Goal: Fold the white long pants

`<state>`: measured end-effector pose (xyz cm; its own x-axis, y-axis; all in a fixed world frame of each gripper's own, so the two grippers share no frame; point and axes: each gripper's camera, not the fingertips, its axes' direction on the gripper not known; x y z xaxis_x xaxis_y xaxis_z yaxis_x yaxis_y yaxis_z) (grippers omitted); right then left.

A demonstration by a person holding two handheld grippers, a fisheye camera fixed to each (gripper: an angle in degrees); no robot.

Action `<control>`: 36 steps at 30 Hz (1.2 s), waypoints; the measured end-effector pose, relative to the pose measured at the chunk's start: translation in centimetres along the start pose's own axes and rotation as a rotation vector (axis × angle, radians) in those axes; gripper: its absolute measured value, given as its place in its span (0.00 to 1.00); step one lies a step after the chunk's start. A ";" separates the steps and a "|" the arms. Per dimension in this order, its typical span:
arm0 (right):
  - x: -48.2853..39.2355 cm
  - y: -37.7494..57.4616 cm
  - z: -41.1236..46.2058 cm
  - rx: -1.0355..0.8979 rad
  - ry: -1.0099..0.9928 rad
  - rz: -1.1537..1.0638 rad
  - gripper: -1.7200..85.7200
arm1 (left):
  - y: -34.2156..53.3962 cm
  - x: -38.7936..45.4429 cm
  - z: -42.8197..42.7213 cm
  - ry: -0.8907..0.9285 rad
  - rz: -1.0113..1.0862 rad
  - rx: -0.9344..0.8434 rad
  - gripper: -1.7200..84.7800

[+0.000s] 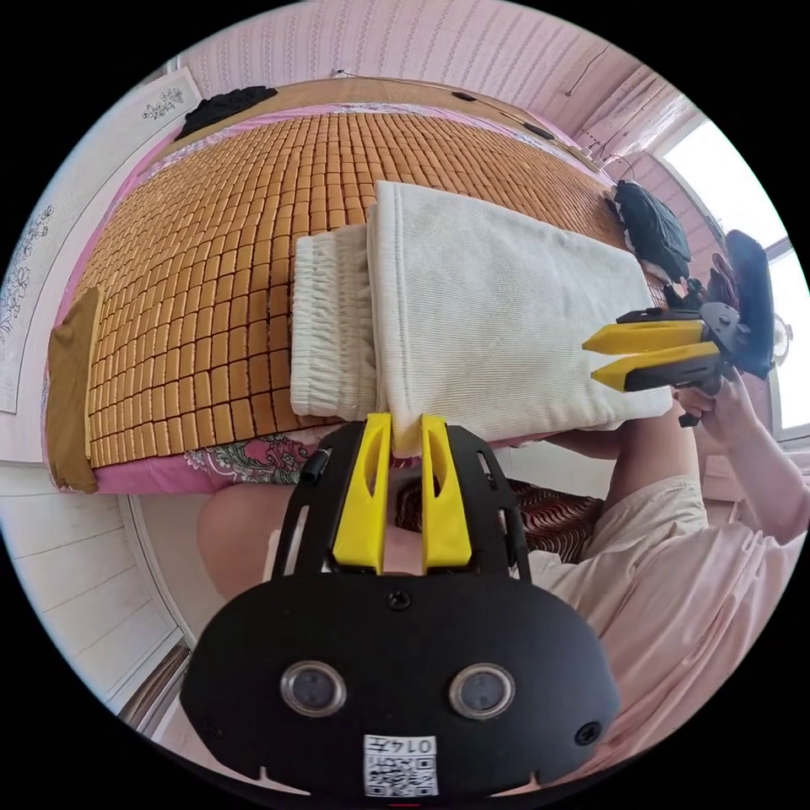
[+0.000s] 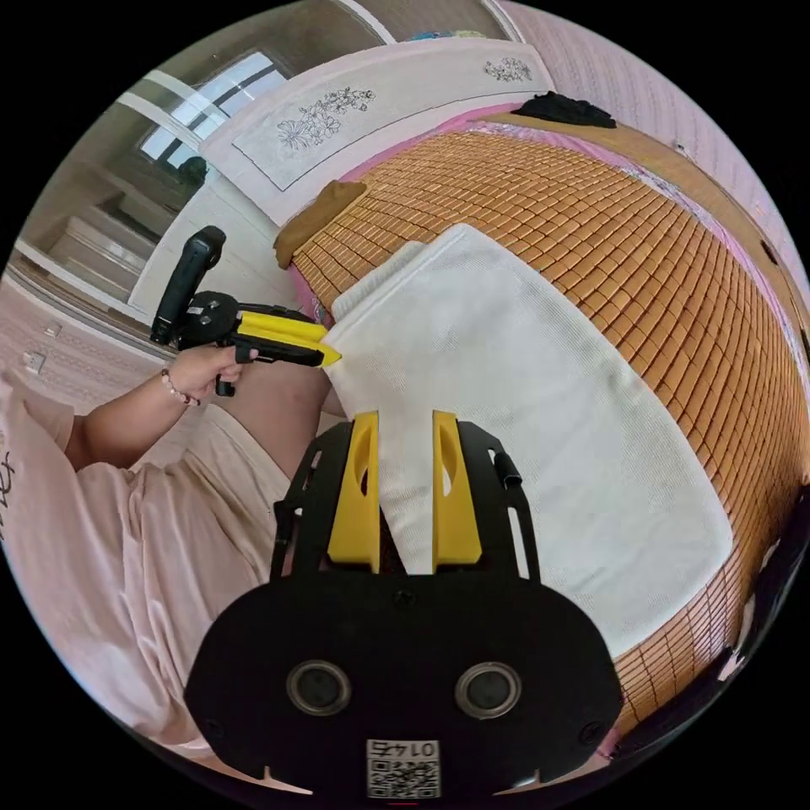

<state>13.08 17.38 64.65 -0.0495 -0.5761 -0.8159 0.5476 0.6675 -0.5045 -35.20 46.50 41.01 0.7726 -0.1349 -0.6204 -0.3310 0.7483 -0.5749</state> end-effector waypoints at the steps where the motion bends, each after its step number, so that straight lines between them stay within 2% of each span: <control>1: -0.1 -1.1 -0.6 0.009 0.027 -0.021 0.15 | 0.1 0.1 -0.4 0.001 0.002 0.011 0.10; 4: -0.4 -6.9 -2.4 0.024 0.138 -0.119 0.18 | 0.9 -0.1 -2.1 -0.028 -0.020 0.082 0.13; 8: 1.2 -15.0 -0.8 -0.140 0.219 -0.163 0.24 | 1.0 -1.4 -1.3 0.072 -0.081 0.045 0.17; 11: 2.9 -18.6 1.7 -0.280 0.191 -0.117 0.26 | 0.6 -1.6 0.1 0.095 -0.084 -0.008 0.18; 14: 4.4 -19.7 3.6 -0.386 0.065 -0.045 0.23 | 0.3 -1.8 0.7 0.107 -0.085 -0.031 0.16; 16: 4.7 -19.8 2.3 -0.342 0.049 -0.016 0.19 | 0.2 -1.8 0.8 0.148 -0.067 -0.048 0.14; 18: 4.1 -19.0 -0.7 -0.243 0.064 -0.051 0.10 | 0.7 -1.4 0.1 0.141 -0.051 -0.033 0.11; 26: 1.7 -17.3 -9.7 -0.055 -0.029 -0.178 0.07 | 3.6 0.6 -4.6 0.162 0.010 0.121 0.08; 30: -0.1 -20.1 -14.0 0.019 -0.150 -0.183 0.08 | 5.8 0.8 -8.9 0.122 -0.003 0.214 0.08; 32: -0.8 -22.1 -13.5 0.005 -0.164 -0.127 0.10 | 6.2 0.2 -9.3 0.039 -0.052 0.228 0.09; 36: -1.6 -23.8 -8.3 -0.177 0.035 -0.014 0.11 | 5.2 -2.2 -4.1 -0.073 -0.159 0.059 0.11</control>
<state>-6.84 6.38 75.63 -0.0864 -0.5710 -0.8164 0.3908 0.7344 -0.5550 -40.85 48.04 37.18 0.8506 -0.2084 -0.4827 -0.1709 0.7586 -0.6288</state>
